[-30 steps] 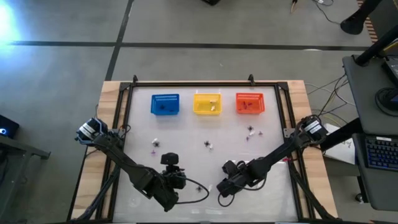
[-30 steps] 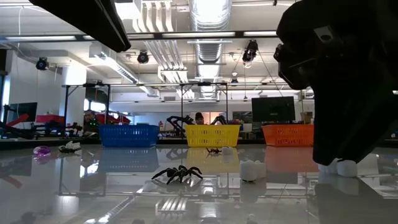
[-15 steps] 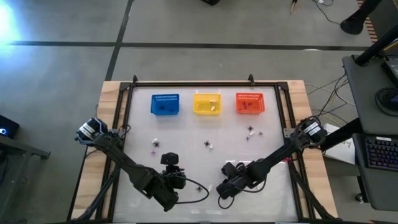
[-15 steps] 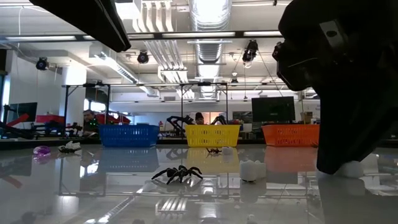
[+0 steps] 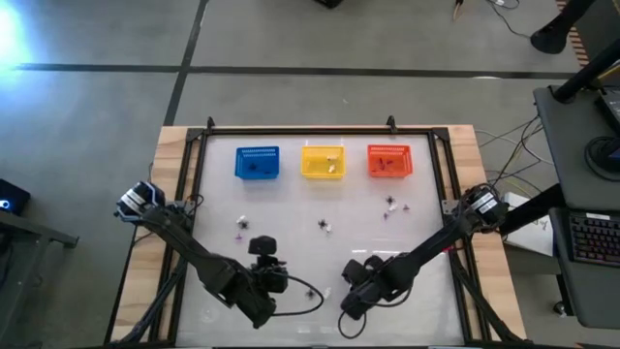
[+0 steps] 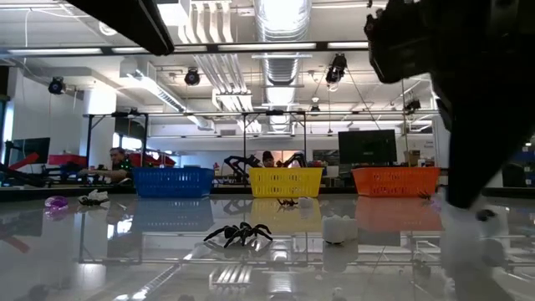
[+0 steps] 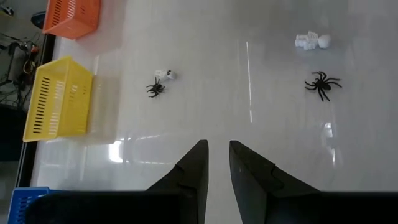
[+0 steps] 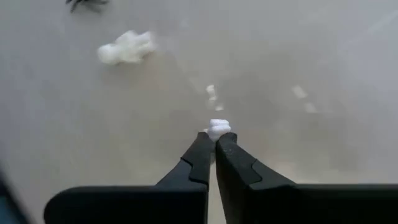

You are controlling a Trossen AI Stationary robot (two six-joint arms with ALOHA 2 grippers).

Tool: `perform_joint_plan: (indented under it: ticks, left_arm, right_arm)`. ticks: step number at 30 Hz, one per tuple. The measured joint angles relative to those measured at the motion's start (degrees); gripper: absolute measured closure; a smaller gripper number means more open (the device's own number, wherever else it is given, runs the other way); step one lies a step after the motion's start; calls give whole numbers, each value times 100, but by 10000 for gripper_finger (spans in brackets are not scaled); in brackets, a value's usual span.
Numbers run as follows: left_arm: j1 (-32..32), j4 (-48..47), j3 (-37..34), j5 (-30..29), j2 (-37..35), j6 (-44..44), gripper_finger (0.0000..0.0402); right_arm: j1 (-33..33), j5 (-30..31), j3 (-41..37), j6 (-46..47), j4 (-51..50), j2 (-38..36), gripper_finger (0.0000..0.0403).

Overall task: Sort Halloween decoration
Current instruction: Put the white skeleton toy into the yellow basket

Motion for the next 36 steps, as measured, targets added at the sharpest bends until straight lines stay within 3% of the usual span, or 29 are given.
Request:
perform_joint_plan:
  ticks: [6, 25, 36]
  left_arm:
    - [0, -299, 0, -39, -365, -227, 354]
    - [0, -1877, 0, -55, -757, -944, 354]
    - [0, -1943, 0, -54, -757, -919, 354]
  right_arm:
    - [-161, 277, 269, -393, -912, -2, 396]
    - [-1251, 455, 326, -2023, -1061, -13, 395]
    - [-1669, 724, 834, -2684, -1619, -25, 394]
